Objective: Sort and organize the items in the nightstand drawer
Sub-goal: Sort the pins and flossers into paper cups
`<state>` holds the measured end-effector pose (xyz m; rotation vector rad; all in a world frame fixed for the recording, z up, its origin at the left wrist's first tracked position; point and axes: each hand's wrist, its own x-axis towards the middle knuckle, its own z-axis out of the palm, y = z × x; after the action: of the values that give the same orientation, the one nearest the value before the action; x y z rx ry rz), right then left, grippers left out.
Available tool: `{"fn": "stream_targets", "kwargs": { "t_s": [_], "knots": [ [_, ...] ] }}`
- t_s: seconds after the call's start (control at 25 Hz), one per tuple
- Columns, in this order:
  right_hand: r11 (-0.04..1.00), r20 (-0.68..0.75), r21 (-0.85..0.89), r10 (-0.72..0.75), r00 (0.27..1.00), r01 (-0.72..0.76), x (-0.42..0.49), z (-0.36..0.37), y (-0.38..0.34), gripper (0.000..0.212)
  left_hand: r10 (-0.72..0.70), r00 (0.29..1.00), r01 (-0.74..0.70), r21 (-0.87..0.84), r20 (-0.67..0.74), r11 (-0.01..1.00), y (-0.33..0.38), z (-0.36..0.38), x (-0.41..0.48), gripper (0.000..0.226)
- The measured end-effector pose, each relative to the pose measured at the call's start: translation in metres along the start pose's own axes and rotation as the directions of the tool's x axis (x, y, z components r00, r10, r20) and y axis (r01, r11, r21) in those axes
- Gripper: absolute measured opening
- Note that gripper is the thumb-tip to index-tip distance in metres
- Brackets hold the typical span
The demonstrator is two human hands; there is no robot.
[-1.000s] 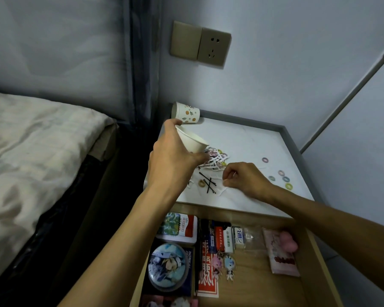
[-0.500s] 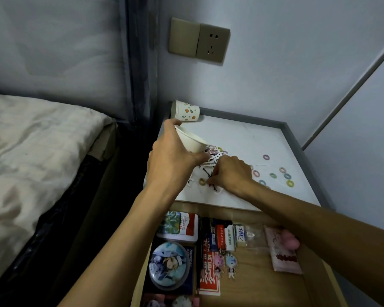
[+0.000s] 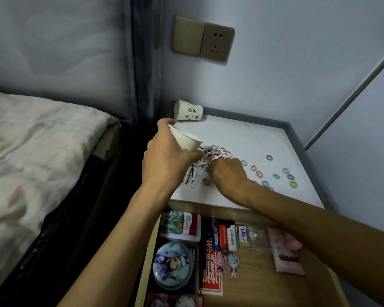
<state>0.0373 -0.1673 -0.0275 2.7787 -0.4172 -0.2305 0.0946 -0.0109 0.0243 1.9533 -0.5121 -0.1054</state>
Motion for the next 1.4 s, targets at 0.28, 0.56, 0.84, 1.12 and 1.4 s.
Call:
{"fn": "stream_targets", "kwargs": {
  "t_s": [0.28,0.56,0.84,1.12,1.4],
  "knots": [
    [0.794,0.034,0.594,0.140,0.990,-0.133,0.016,0.017,0.044,0.008,-0.006,1.000,0.007,-0.015,0.018,1.000,-0.003,-0.005,0.002,0.086],
    [0.500,-0.214,0.861,0.184,0.959,0.096,0.018,-0.045,0.073,0.010,0.018,0.997,-0.020,0.025,0.077,0.999,0.000,0.006,0.000,0.088],
    [0.654,-0.208,0.642,-0.353,0.912,0.400,0.003,-0.111,0.058,0.010,0.051,0.993,-0.052,0.013,0.109,0.999,0.011,0.024,-0.004,0.088],
    [0.600,-0.245,0.770,-0.035,0.969,0.217,0.044,-0.054,0.093,0.011,0.020,0.999,-0.018,-0.045,0.049,0.999,0.012,0.022,0.001,0.087],
    [0.836,-0.005,0.517,-0.212,0.977,0.184,0.067,0.025,0.097,0.028,0.013,0.999,-0.012,-0.031,0.042,0.999,0.006,0.018,0.011,0.088]
  ]
}}
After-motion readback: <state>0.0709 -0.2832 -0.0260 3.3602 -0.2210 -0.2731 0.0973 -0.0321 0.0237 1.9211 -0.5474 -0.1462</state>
